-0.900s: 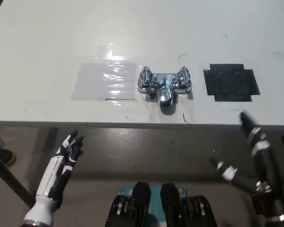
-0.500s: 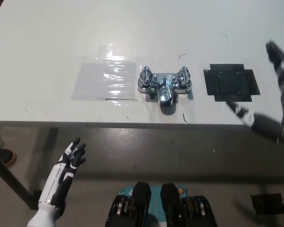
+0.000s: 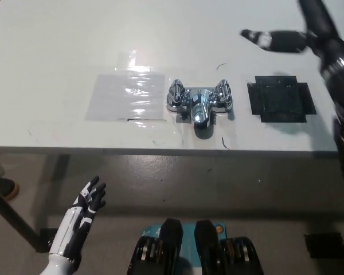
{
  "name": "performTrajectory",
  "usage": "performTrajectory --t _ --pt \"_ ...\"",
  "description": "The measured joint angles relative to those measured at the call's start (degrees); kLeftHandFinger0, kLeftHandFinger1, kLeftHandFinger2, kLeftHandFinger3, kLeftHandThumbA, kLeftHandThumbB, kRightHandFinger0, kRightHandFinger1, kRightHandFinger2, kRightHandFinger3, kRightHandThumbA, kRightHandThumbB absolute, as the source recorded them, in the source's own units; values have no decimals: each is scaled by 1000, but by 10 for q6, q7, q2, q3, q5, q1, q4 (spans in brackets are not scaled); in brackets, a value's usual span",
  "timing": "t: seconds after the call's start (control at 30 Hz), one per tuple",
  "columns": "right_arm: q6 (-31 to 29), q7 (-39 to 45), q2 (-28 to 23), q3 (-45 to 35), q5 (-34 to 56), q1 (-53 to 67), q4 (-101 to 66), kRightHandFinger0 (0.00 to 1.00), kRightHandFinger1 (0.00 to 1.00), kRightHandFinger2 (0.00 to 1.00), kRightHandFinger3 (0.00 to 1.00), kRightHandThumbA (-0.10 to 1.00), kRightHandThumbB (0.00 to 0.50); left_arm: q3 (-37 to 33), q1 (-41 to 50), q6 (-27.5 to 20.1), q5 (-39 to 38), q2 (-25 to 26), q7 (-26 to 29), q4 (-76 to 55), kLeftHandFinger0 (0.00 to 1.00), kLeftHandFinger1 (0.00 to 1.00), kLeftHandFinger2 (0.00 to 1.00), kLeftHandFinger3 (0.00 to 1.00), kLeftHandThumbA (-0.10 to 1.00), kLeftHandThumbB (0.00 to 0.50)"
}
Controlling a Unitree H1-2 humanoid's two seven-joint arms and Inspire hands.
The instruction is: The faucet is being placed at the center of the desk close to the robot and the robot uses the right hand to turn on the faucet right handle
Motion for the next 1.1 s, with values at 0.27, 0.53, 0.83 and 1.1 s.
performTrajectory --t 0.27,0.53,0.83,1.1 --pt "49 57 20 85 -43 -127 255 1000 1000 1000 1000 904 266 -3 2 -1 1 0 -2 2 1000 1000 1000 1000 876 175" --pt "76 78 64 154 -74 -226 482 1000 1000 1000 1000 893 309 -3 3 -5 1 3 -8 2 1000 1000 1000 1000 874 190" --pt "87 91 95 197 -94 -287 580 1000 1000 1000 1000 897 321 -2 3 -5 1 7 -9 1 1000 1000 1000 1000 868 169" --pt "87 100 98 224 -109 -297 605 1000 1000 1000 1000 904 336 -2 2 -7 1 7 -9 1 1000 1000 1000 1000 862 164"
